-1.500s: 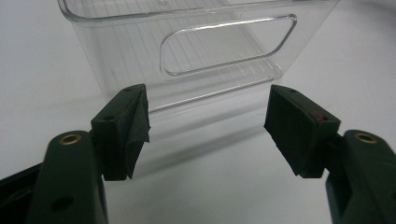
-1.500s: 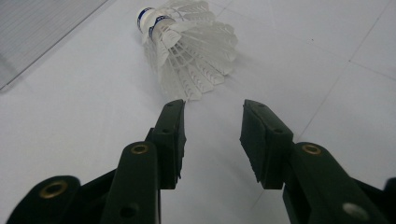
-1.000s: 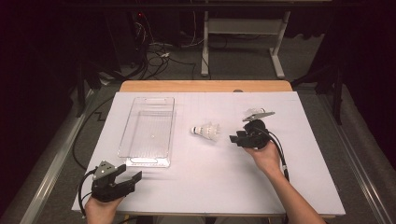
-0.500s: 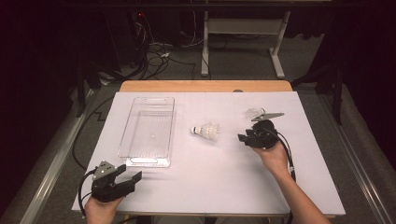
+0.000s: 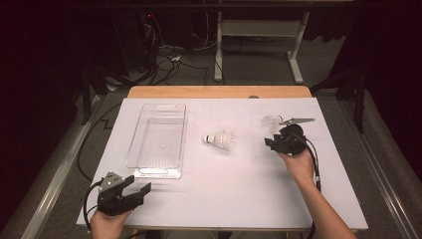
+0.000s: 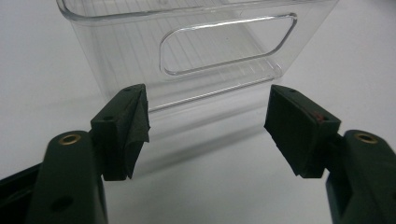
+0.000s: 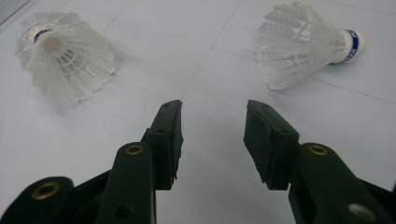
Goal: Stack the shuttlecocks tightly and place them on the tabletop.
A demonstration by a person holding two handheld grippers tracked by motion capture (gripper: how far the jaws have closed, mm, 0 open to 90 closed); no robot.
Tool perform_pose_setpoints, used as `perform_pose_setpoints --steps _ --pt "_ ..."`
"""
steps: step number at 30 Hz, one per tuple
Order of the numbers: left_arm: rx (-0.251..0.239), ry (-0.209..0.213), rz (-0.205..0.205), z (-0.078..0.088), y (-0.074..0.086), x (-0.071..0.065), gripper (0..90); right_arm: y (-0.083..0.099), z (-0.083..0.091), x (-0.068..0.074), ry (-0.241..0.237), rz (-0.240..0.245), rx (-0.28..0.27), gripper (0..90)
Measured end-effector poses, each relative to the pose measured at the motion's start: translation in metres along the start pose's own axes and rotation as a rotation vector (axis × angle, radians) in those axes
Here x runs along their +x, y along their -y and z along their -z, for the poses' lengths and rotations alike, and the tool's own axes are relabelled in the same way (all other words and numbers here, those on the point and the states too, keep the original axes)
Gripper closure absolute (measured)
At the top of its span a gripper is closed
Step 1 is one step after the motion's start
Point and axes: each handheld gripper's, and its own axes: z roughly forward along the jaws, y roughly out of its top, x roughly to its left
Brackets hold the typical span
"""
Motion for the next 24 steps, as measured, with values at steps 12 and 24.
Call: perform_pose_setpoints --steps 12,24 --pt "-0.004 -0.003 0.004 0.000 0.000 0.000 31.4 -0.009 -0.006 -0.019 0.058 -0.043 0.011 57.9" --pt "-0.003 -0.004 0.006 0.000 0.000 0.000 31.4 -0.016 -0.010 -0.027 0.088 -0.065 0.021 58.2"
